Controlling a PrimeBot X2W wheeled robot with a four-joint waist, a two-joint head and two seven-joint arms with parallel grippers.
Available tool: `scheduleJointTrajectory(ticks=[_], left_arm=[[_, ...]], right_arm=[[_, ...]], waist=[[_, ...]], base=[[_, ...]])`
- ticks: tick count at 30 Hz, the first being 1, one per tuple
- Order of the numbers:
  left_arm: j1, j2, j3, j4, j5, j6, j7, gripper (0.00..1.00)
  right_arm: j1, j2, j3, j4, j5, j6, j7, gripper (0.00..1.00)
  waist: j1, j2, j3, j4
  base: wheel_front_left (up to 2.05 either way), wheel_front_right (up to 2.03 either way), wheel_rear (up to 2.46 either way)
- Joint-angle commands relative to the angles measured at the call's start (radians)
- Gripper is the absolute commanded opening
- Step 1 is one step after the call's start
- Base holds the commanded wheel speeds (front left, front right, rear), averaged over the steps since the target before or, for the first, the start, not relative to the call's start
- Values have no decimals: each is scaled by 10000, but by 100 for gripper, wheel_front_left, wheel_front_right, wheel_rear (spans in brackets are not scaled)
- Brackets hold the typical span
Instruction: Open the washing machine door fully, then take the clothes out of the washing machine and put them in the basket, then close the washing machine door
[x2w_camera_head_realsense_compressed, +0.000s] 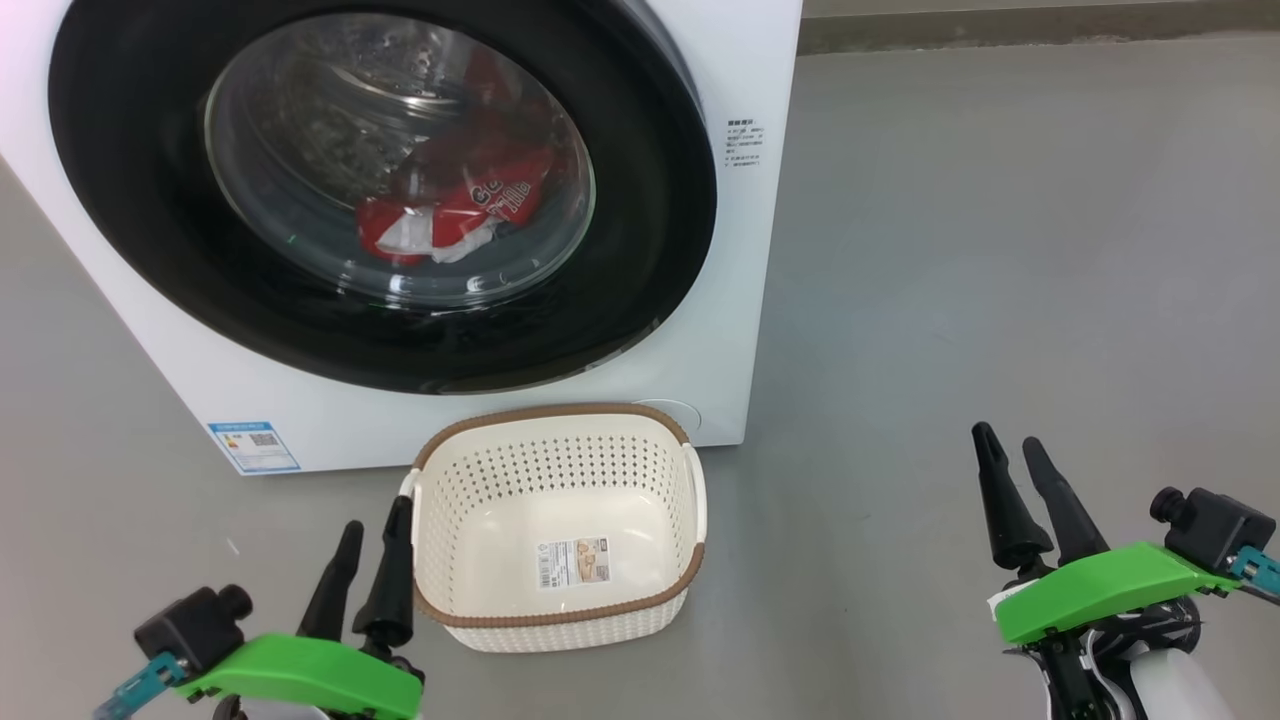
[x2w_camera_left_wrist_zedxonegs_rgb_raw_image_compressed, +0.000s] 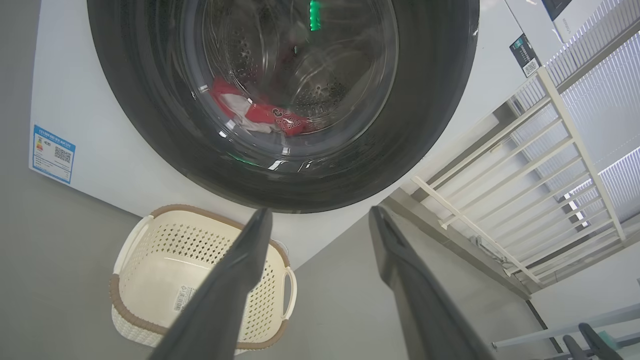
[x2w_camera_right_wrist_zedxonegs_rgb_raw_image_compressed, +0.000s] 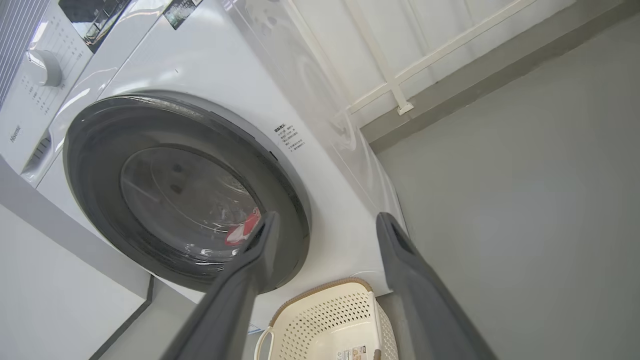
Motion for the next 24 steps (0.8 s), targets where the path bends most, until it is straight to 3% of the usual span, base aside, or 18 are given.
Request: scheduleJointTrajectory(ticks=[1, 24], left_arm=[[-555, 128, 119, -195, 381, 111, -133, 100], [-941, 178, -263, -141, 3048, 409, -814, 100]], right_arm=[[-570, -122, 158, -365, -443, 5, -158, 100], [-745, -173, 223, -727, -3386, 6, -835, 100]], waist=[[-1, -1, 4, -11], [-1, -1, -111, -67]], base=[[0, 0, 0], [0, 0, 0]])
